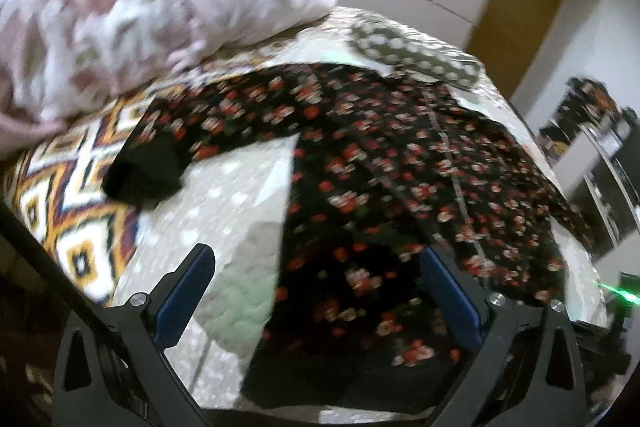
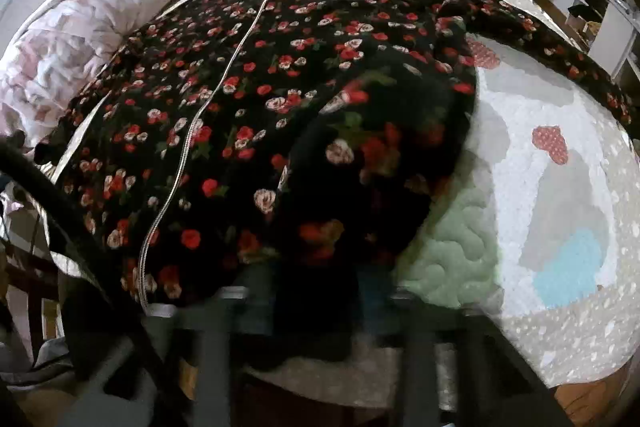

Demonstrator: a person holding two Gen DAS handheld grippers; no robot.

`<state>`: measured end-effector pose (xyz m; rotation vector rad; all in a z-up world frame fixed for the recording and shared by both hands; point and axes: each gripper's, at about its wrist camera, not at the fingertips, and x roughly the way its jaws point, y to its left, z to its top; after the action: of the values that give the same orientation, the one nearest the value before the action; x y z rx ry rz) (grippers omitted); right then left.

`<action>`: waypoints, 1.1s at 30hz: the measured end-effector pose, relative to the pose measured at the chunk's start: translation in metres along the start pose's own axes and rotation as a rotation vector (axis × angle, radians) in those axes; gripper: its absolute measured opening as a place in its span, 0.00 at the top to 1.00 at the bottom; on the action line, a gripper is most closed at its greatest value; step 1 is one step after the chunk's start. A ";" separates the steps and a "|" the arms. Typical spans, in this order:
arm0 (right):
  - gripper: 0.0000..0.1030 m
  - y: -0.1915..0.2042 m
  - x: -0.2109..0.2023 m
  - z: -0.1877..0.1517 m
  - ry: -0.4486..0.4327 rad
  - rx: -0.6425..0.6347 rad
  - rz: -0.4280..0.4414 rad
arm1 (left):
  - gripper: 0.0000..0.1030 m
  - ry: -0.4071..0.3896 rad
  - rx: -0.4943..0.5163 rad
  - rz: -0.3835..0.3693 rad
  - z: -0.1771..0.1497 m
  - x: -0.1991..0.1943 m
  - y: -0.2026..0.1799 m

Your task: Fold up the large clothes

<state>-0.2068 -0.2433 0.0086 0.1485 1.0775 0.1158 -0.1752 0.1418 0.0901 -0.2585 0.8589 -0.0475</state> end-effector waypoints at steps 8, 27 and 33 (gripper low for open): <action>0.98 -0.133 -0.079 -0.074 -0.087 0.244 -0.020 | 0.01 0.073 -0.045 -0.011 -0.024 0.009 0.027; 0.45 -0.132 -0.088 -0.018 -0.191 0.255 -0.115 | 0.89 0.169 -0.105 0.013 -0.041 0.003 0.059; 0.45 -0.131 -0.066 -0.028 -0.137 0.221 -0.006 | 0.89 0.075 -0.081 0.028 -0.035 -0.021 0.052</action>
<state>-0.2597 -0.3819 0.0298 0.3477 0.9524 -0.0195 -0.2186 0.1875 0.0713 -0.3222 0.9403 0.0042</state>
